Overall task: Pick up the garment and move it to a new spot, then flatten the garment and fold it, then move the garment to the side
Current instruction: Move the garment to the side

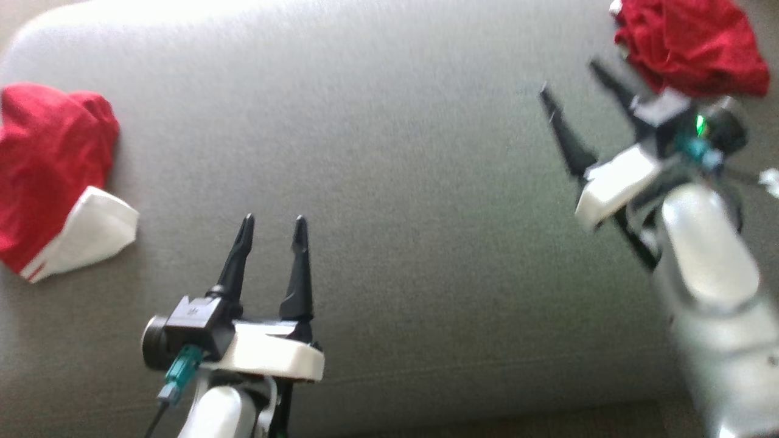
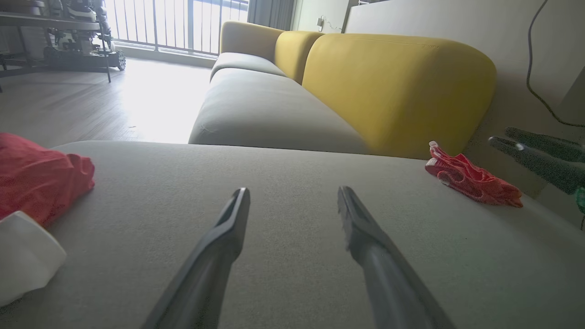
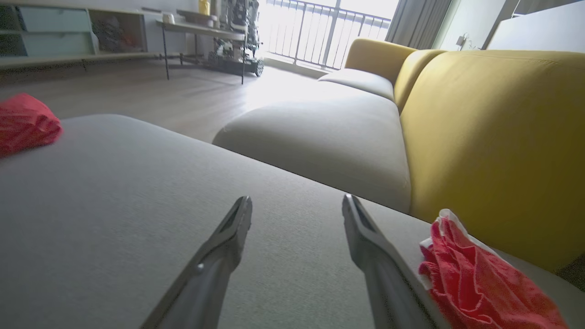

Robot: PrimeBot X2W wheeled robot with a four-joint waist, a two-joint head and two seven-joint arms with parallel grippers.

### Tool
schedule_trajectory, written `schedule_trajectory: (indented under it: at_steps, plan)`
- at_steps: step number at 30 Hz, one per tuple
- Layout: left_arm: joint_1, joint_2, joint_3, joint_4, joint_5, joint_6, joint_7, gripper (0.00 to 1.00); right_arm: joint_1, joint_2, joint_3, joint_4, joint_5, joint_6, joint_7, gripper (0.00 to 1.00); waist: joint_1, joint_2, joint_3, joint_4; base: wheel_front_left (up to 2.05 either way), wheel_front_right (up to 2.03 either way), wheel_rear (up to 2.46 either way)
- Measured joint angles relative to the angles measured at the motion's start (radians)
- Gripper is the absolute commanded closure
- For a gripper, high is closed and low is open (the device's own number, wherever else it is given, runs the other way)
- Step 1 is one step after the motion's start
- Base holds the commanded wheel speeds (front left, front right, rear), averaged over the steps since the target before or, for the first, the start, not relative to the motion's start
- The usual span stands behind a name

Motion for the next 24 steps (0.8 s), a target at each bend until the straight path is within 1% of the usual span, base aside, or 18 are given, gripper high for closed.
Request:
schedule_trajectory:
  at_steps: [2,6,7,8,12,13,17,20,22,24]
  plan:
    - [0.022,-0.001,0.020,0.011,-0.008,0.000,0.000,0.00,0.088,0.022,-0.024,-0.075,0.042,0.000,0.000,0.00,0.0000,0.0000,-0.038,0.009,0.00,0.00,0.00]
    - [0.069,0.000,0.049,0.015,-0.009,-0.001,0.000,0.00,0.246,0.053,-0.084,-0.219,0.045,0.000,0.000,0.00,0.0000,0.0000,-0.107,0.025,0.00,0.00,0.00]
    - [0.081,0.000,0.056,0.015,-0.009,-0.001,0.000,0.00,0.282,0.056,-0.086,-0.251,0.045,0.000,0.000,0.00,0.0000,0.0000,-0.122,0.028,0.00,0.00,0.00]
    - [0.081,0.000,0.056,0.015,-0.009,-0.001,0.000,0.00,0.282,0.056,-0.086,-0.251,0.045,0.000,0.000,0.00,0.0000,0.0000,-0.122,0.028,0.00,0.00,0.00]
    - [0.133,0.000,0.075,0.010,0.003,0.002,0.000,0.00,0.414,0.079,-0.080,-0.384,0.044,0.000,0.000,0.00,0.0000,0.0000,-0.169,0.035,0.00,0.00,0.00]
    - [0.144,0.000,0.081,0.008,0.002,0.009,0.000,0.00,0.440,0.088,-0.083,-0.407,0.041,0.000,0.000,0.00,0.0000,0.0000,-0.178,0.035,0.00,0.00,0.00]
    - [0.177,0.001,0.089,-0.007,0.001,0.025,0.000,0.00,0.545,0.113,-0.154,-0.476,0.025,0.000,0.000,0.00,0.0000,0.0000,-0.204,0.034,0.00,0.00,0.00]
    - [0.196,0.001,0.094,-0.018,0.001,0.027,0.000,0.00,0.618,0.122,-0.200,-0.511,0.033,0.000,0.000,0.00,0.0000,0.0000,-0.219,0.032,0.00,0.00,0.00]
    - [0.213,0.001,0.107,-0.026,0.002,0.027,0.000,0.00,0.660,0.123,-0.206,-0.520,0.058,0.000,0.000,0.00,0.0000,0.0000,-0.231,0.029,0.00,0.00,0.00]
    - [0.237,0.002,0.120,-0.032,0.003,0.027,0.000,0.00,0.695,0.123,-0.181,-0.521,0.074,0.000,0.000,0.00,0.0000,0.0000,-0.244,0.023,0.00,0.00,0.00]
